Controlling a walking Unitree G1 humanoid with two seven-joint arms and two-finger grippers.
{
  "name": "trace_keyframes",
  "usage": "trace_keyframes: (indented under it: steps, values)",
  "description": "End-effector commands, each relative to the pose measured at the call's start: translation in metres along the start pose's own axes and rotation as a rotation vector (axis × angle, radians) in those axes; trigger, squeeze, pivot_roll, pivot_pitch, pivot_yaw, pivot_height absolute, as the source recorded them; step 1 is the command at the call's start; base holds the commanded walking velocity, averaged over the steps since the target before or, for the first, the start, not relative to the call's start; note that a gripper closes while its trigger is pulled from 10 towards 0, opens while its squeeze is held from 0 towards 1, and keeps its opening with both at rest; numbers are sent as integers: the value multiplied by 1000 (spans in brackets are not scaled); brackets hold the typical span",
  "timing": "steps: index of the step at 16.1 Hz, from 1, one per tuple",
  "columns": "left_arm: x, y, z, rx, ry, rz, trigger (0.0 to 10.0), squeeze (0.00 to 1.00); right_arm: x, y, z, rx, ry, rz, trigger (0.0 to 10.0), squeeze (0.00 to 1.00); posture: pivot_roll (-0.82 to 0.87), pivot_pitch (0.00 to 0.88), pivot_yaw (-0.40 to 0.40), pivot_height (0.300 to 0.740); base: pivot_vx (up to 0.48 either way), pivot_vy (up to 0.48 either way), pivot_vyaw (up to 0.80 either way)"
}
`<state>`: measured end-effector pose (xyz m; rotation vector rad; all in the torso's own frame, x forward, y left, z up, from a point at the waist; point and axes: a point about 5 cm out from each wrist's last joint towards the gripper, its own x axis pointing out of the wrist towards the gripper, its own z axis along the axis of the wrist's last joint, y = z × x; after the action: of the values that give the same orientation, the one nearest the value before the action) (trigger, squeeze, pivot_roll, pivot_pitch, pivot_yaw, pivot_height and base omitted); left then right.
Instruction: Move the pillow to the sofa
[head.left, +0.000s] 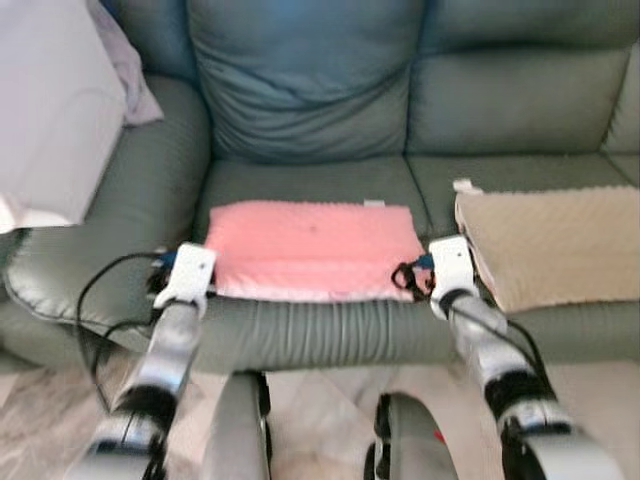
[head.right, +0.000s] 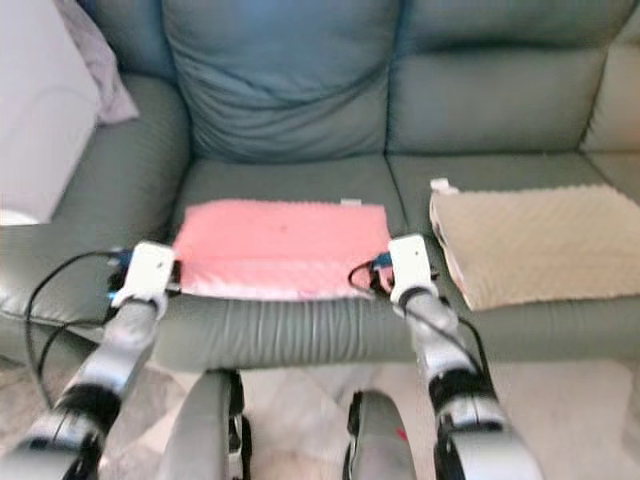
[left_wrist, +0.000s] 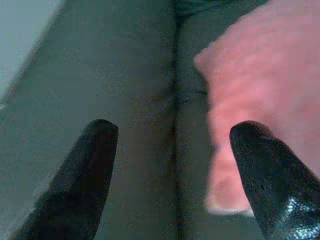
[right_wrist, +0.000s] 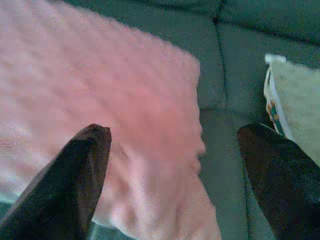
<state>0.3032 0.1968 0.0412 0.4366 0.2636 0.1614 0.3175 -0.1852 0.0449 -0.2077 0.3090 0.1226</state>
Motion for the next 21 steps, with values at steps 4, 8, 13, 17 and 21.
trace_keyframes:
  steps: [4, 8, 13, 17, 21]
  values:
    - [-25, 20, 7, -83, -112, 87, 10000, 1000, -29, 13, -10, 45, -127, -20, 10000, 1000, 18, 0, 25, 637, 0, 0, 0]
    - [-50, 12, 22, -151, -233, 98, 10000, 1000, -57, 23, 16, 210, -350, -22, 10000, 0, 8, 0, 19, 651, 0, 0, 0]
    - [-39, -4, 29, -153, -222, 48, 10000, 0, -46, 19, 44, 186, -404, 4, 10000, 0, -14, 0, 1, 732, 0, 0, 0]
    - [-38, -23, 39, -161, -230, 15, 10000, 0, -40, 18, 52, 180, -417, 21, 10000, 0, -16, 0, -11, 740, 0, 0, 0]
    - [-36, -26, 42, -188, -228, 5, 10000, 0, -37, 25, 48, 189, -384, 53, 10000, 0, -2, 0, -29, 740, 0, 0, 0]
